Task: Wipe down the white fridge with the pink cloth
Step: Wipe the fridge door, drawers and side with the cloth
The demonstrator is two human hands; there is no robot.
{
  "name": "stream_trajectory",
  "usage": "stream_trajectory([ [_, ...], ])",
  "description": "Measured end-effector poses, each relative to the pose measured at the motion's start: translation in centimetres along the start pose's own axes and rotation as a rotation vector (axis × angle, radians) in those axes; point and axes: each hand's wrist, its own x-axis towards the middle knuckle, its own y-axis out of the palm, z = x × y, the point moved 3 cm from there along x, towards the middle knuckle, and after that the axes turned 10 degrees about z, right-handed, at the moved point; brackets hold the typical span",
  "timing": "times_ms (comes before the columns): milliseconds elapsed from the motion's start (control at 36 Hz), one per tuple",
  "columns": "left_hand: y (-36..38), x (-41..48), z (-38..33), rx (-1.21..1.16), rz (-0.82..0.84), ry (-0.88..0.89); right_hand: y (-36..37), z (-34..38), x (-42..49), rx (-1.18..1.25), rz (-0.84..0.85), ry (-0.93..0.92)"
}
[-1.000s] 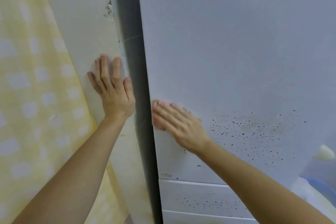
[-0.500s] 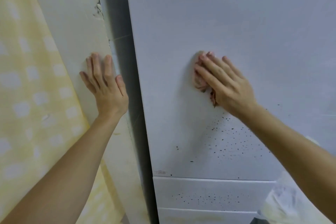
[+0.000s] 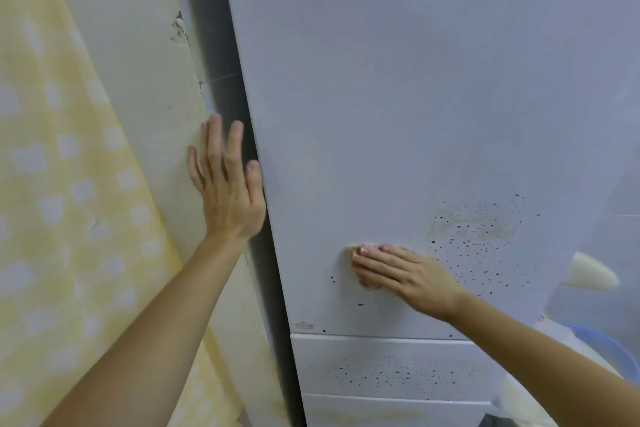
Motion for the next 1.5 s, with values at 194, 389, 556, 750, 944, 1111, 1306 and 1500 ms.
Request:
stream_trajectory([
  [194, 1.5, -0.3, -4.6, -0.008, 0.007, 0.128, -5.9, -7.6, -0.6, -0.063, -0.076, 0.066],
  [389, 2.6, 1.0, -7.9, 0.01, -0.014, 0.172, -13.6, -16.9, 0.1, -0.011, -0.435, 0.561],
  [556, 3.7, 0.5, -9.8, 0.005, 0.02, 0.208, -9.5, -12.3, 0.1, 0.074, -0.446, 0.545],
  [750, 4.1, 0.3, -10.7, -0.045, -0.002, 0.176, -3.1, -7.3, -5.7, -0.047, -0.053, 0.174],
  [944, 4.1, 0.5, -11.9, -0.072, -0.005, 0.155, -4.8, -10.0, -7.0, -0.238, 0.109, -0.027],
  [1111, 4.3, 1.5, -14.0, -0.031, -0.001, 0.221, -10.4, -17.4, -8.3, -0.26, -0.059, 0.225],
  [1306, 4.9, 2.2, -14.8, -0.026, -0.002, 0.212, -11.6, -19.2, -8.2, -0.068, -0.342, 0.631],
  [1500, 5.4, 2.3, -14.6, 0.021, -0.01, 0.219, -3.9, -10.7, -9.1, 0.078, -0.331, 0.649],
])
